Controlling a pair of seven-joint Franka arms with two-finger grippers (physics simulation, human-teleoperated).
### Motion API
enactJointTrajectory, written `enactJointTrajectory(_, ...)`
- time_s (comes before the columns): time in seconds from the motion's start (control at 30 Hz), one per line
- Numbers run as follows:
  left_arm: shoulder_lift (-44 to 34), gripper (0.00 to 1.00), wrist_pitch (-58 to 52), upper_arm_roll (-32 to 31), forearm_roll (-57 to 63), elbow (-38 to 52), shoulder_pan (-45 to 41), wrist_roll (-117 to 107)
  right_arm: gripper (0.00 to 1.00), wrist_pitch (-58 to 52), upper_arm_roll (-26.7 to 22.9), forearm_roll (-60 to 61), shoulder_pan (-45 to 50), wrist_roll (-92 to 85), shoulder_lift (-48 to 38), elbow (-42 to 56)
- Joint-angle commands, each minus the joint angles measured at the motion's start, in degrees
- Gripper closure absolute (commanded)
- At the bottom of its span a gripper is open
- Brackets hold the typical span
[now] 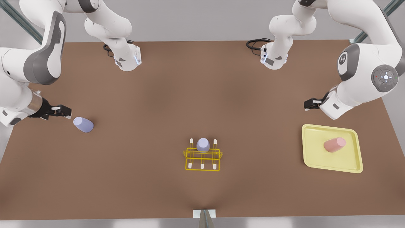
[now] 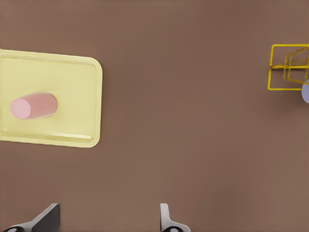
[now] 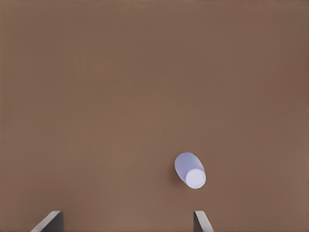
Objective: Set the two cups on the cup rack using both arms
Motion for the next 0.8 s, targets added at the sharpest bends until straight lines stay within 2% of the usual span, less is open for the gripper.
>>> enactJointTrajectory(0.0, 0.0, 0.0, 2.0, 0.0, 0.0, 0.0, 0.0, -0.6, 0.0, 1.2, 0.0, -0.1, 0.0, -3.4, -0.1, 0.0)
enactJointTrajectory(0.1, 5.0, 0.0, 4.7, 4.1, 0.0, 0.4, 0.2, -0.3, 0.0, 0.9, -0.1, 0.7, -0.9, -3.5, 0.5, -1.0)
enactJointTrajectory(0.13, 7.1, 0.0, 7.8, 4.6, 0.3, 0.3, 0.8, 1.4, 0.0, 2.3, -0.1, 0.4, -1.9, -4.0, 0.5, -4.0)
enactJointTrajectory(0.23, 13.5, 0.0, 15.0, 4.8, 0.7, 0.8, 8.1, 13.0, 0.0, 15.4, -0.2, -1.1, -4.2, -4.0, 1.0, -16.9)
enactJointTrajectory(0.3, 19.5, 0.0, 20.0, 7.9, 0.6, 1.6, 10.7, 20.2, 0.0, 24.9, -0.2, -0.6, -5.1, -4.3, 1.3, -23.2)
enactJointTrajectory(0.37, 21.5, 0.0, 24.6, 9.3, 0.4, 1.2, 11.7, 23.1, 0.0, 29.6, -0.2, 0.5, -6.8, -6.4, 1.3, -26.4)
enactJointTrajectory(0.47, 24.7, 0.0, 25.6, 9.4, 0.1, 1.2, 14.3, 23.5, 0.0, 32.8, -0.2, 0.7, -8.8, -9.0, 0.3, -30.1)
enactJointTrajectory(0.6, 27.6, 0.0, 27.8, 9.5, 0.4, 0.3, 15.7, 36.5, 0.0, 40.4, -0.2, 0.7, -10.1, -10.8, -1.7, -37.2)
enactJointTrajectory(0.77, 31.1, 0.0, 30.3, 10.5, 0.4, 0.1, 17.0, 37.2, 0.0, 47.8, -0.2, 2.8, -12.9, -14.2, -1.5, -43.8)
